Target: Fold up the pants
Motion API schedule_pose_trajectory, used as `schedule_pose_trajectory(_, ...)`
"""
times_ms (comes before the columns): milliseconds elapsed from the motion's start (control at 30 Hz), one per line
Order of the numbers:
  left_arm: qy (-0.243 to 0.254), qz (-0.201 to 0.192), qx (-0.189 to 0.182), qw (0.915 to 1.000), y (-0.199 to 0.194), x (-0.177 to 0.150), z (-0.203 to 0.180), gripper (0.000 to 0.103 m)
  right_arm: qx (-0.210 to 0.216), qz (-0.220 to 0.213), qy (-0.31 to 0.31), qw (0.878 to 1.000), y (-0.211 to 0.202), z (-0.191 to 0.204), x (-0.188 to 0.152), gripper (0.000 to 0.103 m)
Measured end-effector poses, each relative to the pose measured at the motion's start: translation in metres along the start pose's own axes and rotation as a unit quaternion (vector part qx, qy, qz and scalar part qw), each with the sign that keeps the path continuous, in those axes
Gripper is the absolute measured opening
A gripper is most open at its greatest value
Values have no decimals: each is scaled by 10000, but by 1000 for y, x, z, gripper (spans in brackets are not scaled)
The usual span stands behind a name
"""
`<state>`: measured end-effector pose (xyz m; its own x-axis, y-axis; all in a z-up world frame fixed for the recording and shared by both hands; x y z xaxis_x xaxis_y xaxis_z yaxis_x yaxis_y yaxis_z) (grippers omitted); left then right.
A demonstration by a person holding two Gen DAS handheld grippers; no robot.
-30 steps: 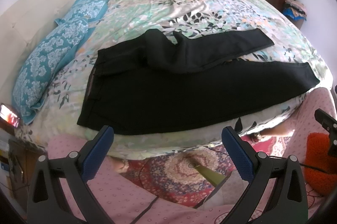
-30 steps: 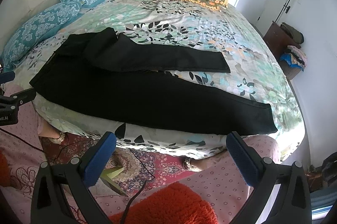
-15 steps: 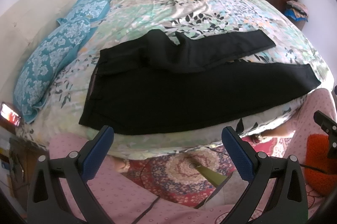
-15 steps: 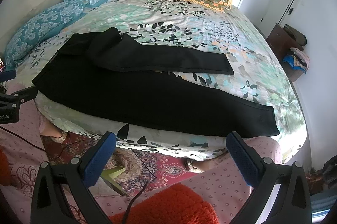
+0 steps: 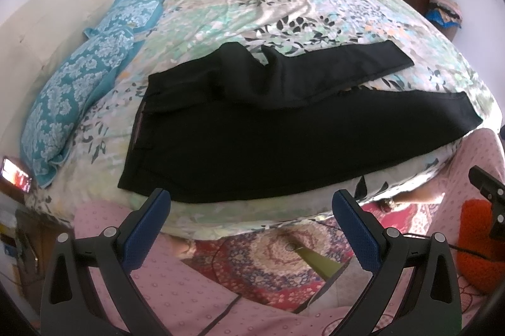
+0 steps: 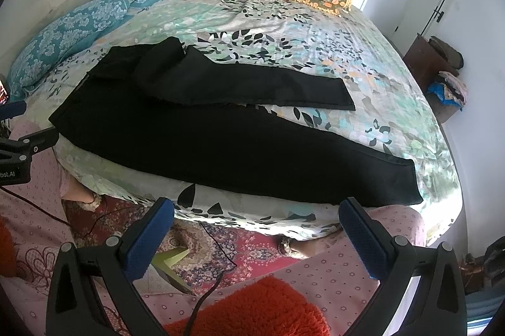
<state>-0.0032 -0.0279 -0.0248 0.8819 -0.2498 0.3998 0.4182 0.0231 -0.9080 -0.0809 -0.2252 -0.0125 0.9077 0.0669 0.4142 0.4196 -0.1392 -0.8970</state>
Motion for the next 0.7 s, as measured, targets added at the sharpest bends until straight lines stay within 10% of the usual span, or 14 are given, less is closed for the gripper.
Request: schedule_pose_trajectory(700,43,144,68,9999,10,3,-5,102,114,133,-53,9998,12,2,1,103)
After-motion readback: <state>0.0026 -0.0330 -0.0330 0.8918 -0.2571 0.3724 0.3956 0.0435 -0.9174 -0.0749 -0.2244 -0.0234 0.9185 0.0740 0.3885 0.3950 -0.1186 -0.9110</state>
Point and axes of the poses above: each gripper's, at about its wrist camera, not at the fingertips, and y roughly the way its jaws point, z to its left, x to its top, the point moved 1 cm from there along y, roughly the way its jaws point, and after that the axes turned 6 degrees about z, right-handed, at the moved point
